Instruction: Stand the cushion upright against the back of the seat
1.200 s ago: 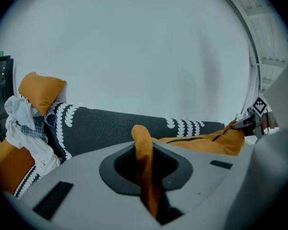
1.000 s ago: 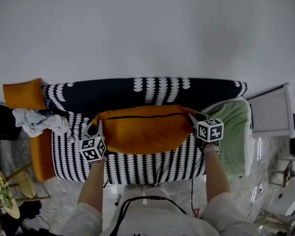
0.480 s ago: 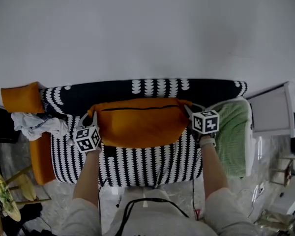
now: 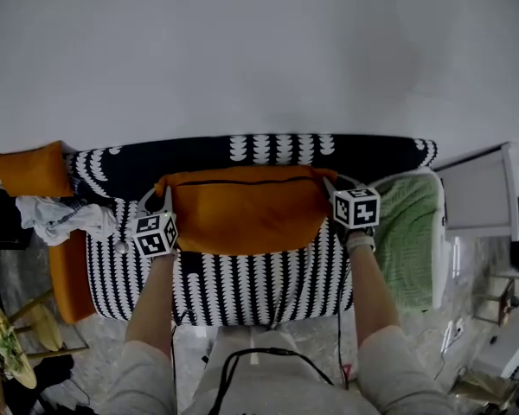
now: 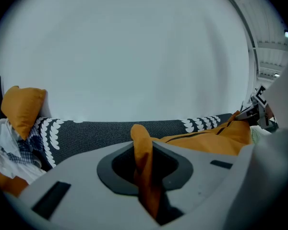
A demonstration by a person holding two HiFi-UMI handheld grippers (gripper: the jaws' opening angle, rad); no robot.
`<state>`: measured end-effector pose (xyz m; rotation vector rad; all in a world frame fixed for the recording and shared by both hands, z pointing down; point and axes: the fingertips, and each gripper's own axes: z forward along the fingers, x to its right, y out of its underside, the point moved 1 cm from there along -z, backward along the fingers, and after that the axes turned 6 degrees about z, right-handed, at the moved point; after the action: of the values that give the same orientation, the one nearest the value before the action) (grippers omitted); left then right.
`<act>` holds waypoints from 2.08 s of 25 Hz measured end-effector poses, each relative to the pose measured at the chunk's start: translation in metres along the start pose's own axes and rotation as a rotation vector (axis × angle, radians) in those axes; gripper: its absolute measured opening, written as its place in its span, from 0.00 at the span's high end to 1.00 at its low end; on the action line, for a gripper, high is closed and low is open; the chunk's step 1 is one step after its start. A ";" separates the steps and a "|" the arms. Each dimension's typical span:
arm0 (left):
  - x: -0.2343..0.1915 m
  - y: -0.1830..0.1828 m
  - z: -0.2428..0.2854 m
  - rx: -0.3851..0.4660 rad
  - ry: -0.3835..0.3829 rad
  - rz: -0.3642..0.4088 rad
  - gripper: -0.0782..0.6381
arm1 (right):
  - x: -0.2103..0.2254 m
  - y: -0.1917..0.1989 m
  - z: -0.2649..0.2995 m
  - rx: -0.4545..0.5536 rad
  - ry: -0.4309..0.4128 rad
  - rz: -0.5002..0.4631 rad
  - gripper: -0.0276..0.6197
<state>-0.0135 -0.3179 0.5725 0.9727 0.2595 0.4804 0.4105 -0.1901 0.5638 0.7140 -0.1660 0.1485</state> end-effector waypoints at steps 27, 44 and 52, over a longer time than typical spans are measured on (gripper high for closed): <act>0.009 0.030 -0.076 0.088 -0.064 0.046 0.52 | -0.020 0.051 -0.054 0.143 0.096 -0.018 0.57; 0.132 0.012 -0.152 0.192 0.349 0.006 0.85 | -0.183 0.054 -0.124 0.288 -0.319 -0.149 0.89; 0.158 -0.045 -0.202 0.316 0.467 -0.095 0.86 | -0.234 0.043 -0.182 0.344 -0.446 -0.184 0.92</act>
<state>0.0508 -0.1130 0.4252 1.1408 0.8179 0.5870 0.1922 -0.0557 0.4089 1.0955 -0.5068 -0.1660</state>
